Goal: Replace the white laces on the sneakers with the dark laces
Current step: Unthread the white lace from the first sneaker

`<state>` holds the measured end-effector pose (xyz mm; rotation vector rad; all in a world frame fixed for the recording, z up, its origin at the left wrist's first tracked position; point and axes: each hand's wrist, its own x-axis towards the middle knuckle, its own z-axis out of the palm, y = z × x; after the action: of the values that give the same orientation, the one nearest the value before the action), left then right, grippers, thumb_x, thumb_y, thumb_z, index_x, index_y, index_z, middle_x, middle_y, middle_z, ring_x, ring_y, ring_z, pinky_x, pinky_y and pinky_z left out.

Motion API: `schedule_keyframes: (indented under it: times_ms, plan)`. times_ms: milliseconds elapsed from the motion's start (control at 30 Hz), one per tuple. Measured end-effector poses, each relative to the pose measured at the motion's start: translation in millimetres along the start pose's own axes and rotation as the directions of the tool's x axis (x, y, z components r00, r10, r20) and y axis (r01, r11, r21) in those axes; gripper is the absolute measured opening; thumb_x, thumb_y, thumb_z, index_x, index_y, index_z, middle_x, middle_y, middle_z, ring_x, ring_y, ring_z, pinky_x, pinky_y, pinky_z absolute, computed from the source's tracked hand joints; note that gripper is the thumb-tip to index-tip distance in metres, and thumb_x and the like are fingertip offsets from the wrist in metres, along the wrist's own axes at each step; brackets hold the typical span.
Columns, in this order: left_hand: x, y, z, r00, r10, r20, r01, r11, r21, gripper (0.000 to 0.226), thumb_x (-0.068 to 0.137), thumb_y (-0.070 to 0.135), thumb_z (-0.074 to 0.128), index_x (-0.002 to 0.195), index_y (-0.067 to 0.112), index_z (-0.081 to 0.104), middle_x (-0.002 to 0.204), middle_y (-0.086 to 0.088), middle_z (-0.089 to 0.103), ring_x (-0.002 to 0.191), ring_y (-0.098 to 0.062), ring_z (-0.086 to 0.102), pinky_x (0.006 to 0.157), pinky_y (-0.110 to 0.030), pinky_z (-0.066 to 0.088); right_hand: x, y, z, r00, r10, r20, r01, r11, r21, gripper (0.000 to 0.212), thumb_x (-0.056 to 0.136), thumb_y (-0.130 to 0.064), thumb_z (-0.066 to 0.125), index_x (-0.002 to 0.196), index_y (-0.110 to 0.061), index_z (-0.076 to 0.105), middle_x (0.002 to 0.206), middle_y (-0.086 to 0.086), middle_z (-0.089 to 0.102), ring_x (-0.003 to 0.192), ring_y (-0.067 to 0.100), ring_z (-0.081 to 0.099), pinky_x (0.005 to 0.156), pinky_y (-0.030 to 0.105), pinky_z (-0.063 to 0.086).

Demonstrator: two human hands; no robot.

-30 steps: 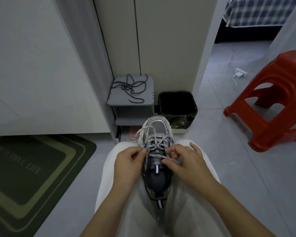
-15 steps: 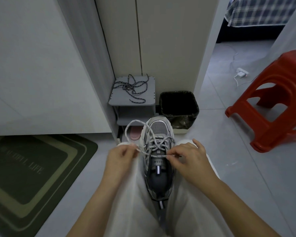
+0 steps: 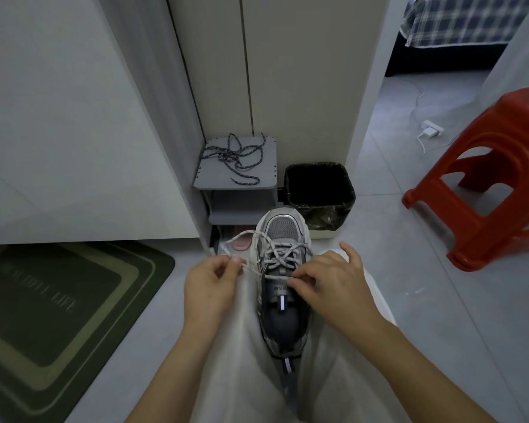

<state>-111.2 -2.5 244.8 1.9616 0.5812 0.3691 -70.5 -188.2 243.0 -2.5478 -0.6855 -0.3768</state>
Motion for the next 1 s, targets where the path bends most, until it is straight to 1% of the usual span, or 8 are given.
schedule_keyframes:
  times_ms: [67, 133, 300, 467, 633, 767, 867, 1000]
  plan:
    - [4, 1, -6, 0.997, -0.047, -0.057, 0.041, 0.994, -0.1, 0.015, 0.088, 0.017, 0.063, 0.075, 0.018, 0.07, 0.07, 0.003, 0.069, 0.067, -0.009, 0.064, 0.062, -0.01, 0.046, 0, -3, 2, 1.0, -0.011, 0.003, 0.011, 1.0, -0.017, 0.032, 0.078, -0.052, 0.044, 0.067, -0.033, 0.068, 0.064, -0.016, 0.059, 0.072, 0.008, 0.058, 0.106, 0.039, 0.018]
    - [4, 0, -7, 0.996, -0.06, -0.07, 0.048, 0.986, -0.16, 0.014, 0.089, 0.018, 0.063, 0.077, 0.016, 0.071, 0.071, 0.003, 0.07, 0.07, -0.012, 0.066, 0.067, -0.017, 0.048, -1, -7, 7, 1.0, -0.022, 0.006, 0.022, 0.999, -0.031, 0.029, 0.078, -0.047, 0.047, 0.067, -0.032, 0.068, 0.067, -0.014, 0.056, 0.072, 0.011, 0.057, 0.106, 0.04, 0.018]
    - [-14, -5, 14, 0.981, 0.101, 0.164, -0.123, 0.984, 0.127, 0.036, 0.087, 0.034, 0.062, 0.053, 0.026, 0.055, 0.046, 0.012, 0.052, 0.049, -0.002, 0.047, 0.053, -0.024, 0.037, -1, -11, 14, 1.0, 0.01, -0.023, -0.01, 1.0, -0.005, 0.013, 0.074, -0.041, 0.063, 0.072, -0.031, 0.071, 0.083, -0.009, 0.049, 0.083, 0.014, 0.051, 0.107, 0.042, 0.018]
    - [-15, -6, 20, 0.989, 0.117, 0.085, -0.128, 0.981, 0.145, 0.038, 0.089, 0.029, 0.061, 0.053, 0.023, 0.05, 0.048, 0.008, 0.051, 0.05, -0.005, 0.047, 0.053, -0.025, 0.034, -4, -7, 17, 1.0, 0.022, -0.016, -0.022, 1.0, 0.007, 0.011, 0.071, -0.039, 0.066, 0.073, -0.031, 0.073, 0.105, -0.005, 0.058, 0.102, 0.016, 0.047, 0.106, 0.042, 0.019]
    - [-9, -12, 14, 0.997, 0.077, 0.017, -0.078, 0.995, 0.066, 0.044, 0.081, 0.054, 0.045, 0.073, 0.016, 0.065, 0.068, 0.0, 0.067, 0.069, -0.015, 0.063, 0.066, -0.036, 0.05, -4, -10, 20, 0.999, 0.019, -0.034, -0.018, 1.0, 0.012, 0.012, 0.073, -0.038, 0.064, 0.075, -0.03, 0.073, 0.103, -0.005, 0.059, 0.103, 0.017, 0.047, 0.105, 0.044, 0.024]
    - [-7, -3, 6, 0.997, 0.052, -0.058, -0.054, 0.997, -0.046, 0.024, 0.093, 0.022, 0.056, 0.07, 0.021, 0.064, 0.067, 0.006, 0.068, 0.063, 0.004, 0.062, 0.06, -0.008, 0.043, 1, -19, 24, 0.999, 0.022, -0.043, -0.021, 0.999, 0.028, 0.014, 0.074, -0.039, 0.062, 0.072, -0.029, 0.072, 0.102, -0.005, 0.058, 0.103, 0.018, 0.046, 0.105, 0.046, 0.023]
    - [-5, -5, 5, 0.999, 0.035, -0.024, -0.037, 0.993, -0.114, 0.028, 0.093, 0.029, 0.056, 0.072, 0.015, 0.068, 0.067, 0.002, 0.069, 0.066, -0.004, 0.066, 0.062, -0.019, 0.048, 3, -23, 28, 0.999, 0.018, -0.049, -0.017, 1.0, 0.022, 0.015, 0.074, -0.038, 0.062, 0.07, -0.027, 0.072, 0.096, -0.004, 0.056, 0.098, 0.02, 0.049, 0.107, 0.044, 0.022]
    - [-9, -10, 14, 0.99, 0.056, 0.128, -0.068, 0.993, 0.093, 0.034, 0.084, 0.04, 0.064, 0.063, 0.014, 0.063, 0.054, 0.002, 0.058, 0.051, -0.005, 0.052, 0.054, -0.025, 0.041, 2, -21, 29, 0.999, 0.023, -0.042, -0.022, 0.999, 0.033, 0.022, 0.076, -0.041, 0.055, 0.075, -0.027, 0.072, 0.096, -0.004, 0.056, 0.098, 0.019, 0.049, 0.106, 0.044, 0.024]
